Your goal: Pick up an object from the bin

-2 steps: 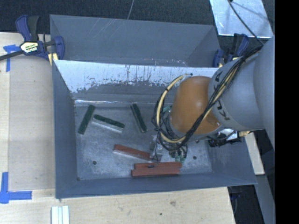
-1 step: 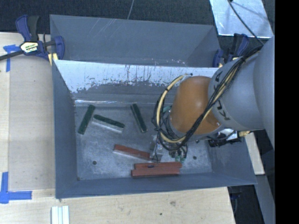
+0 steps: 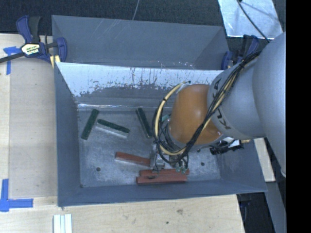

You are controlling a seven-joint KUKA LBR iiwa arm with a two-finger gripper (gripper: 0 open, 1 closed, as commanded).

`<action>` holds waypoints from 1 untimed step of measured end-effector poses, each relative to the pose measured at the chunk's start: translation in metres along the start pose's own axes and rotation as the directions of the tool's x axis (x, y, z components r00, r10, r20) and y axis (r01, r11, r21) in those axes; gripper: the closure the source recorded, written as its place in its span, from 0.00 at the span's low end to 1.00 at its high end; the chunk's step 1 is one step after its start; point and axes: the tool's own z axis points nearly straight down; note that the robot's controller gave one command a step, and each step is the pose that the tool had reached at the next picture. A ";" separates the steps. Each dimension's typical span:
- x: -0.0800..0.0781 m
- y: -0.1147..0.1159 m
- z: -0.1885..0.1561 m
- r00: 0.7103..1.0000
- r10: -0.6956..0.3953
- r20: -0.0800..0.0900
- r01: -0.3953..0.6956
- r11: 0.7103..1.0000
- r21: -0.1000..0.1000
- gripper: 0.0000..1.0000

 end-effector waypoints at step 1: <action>0.010 0.019 0.002 0.996 -0.086 0.003 0.086 0.996 0.000 1.00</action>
Offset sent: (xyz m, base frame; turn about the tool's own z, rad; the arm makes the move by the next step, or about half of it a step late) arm 0.0041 0.0195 -0.0088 -0.1266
